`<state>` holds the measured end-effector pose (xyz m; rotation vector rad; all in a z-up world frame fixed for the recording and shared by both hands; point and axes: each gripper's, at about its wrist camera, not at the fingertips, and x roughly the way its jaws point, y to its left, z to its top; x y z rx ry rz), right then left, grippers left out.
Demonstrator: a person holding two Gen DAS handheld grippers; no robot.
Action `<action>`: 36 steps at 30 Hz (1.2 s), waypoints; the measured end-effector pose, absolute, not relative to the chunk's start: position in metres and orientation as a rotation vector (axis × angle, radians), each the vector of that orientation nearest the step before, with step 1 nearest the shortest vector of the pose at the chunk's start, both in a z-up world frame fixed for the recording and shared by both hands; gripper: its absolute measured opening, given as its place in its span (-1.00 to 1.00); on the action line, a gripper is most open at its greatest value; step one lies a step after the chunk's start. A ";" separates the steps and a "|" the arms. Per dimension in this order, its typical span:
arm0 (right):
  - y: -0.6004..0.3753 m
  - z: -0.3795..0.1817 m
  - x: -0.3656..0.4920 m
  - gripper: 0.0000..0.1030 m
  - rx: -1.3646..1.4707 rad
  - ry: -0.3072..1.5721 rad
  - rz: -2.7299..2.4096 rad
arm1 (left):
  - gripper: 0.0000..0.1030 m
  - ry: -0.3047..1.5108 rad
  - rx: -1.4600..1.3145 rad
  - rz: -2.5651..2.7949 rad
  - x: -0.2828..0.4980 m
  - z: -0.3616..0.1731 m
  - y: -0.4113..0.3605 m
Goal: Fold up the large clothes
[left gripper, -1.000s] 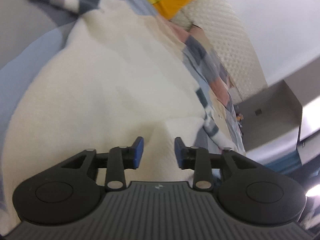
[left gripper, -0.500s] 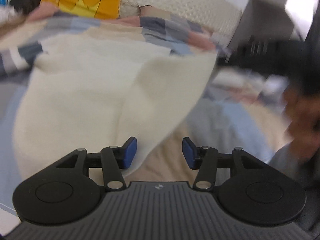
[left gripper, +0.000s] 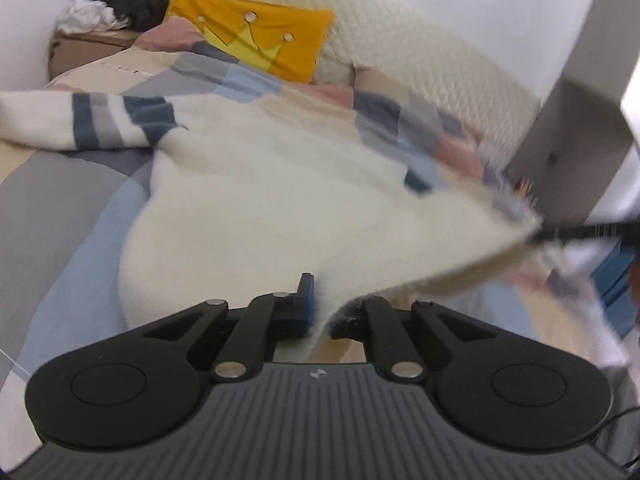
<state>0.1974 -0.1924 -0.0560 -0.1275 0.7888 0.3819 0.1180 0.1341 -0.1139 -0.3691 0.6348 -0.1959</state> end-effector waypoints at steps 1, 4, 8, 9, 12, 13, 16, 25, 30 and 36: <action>-0.191 -0.054 0.194 -0.92 -0.172 0.806 0.398 | -0.87 0.628 -0.386 -0.195 0.116 -0.110 0.140; -0.179 -0.045 0.177 -0.93 -0.340 0.834 0.457 | -0.87 0.621 -0.436 -0.204 0.114 -0.102 0.150; -0.172 -0.036 0.158 -0.93 -0.489 0.866 0.509 | -0.87 0.609 -0.472 -0.214 0.113 -0.105 0.152; -0.172 -0.034 0.154 -0.93 -0.528 0.857 0.510 | -0.87 0.609 -0.485 -0.227 0.115 -0.106 0.150; -0.182 -0.034 0.157 -0.93 -0.536 0.881 0.474 | -0.87 0.615 -0.497 -0.250 0.119 -0.113 0.142; -0.186 -0.037 0.158 -0.93 -0.527 0.892 0.461 | -0.87 0.621 -0.491 -0.251 0.122 -0.115 0.139; -0.197 -0.051 0.162 -0.92 -0.456 0.950 0.438 | -0.87 0.644 -0.497 -0.258 0.127 -0.124 0.134; -0.210 -0.087 0.163 -0.86 -0.207 1.033 0.446 | -0.87 0.637 -0.509 -0.293 0.143 -0.128 0.130; -0.160 -0.091 0.142 0.51 -0.166 0.920 0.576 | -0.88 0.620 -0.541 -0.294 0.143 -0.127 0.135; -0.089 -0.117 0.126 0.50 -0.256 0.837 0.620 | -0.88 0.603 -0.574 -0.284 0.142 -0.125 0.143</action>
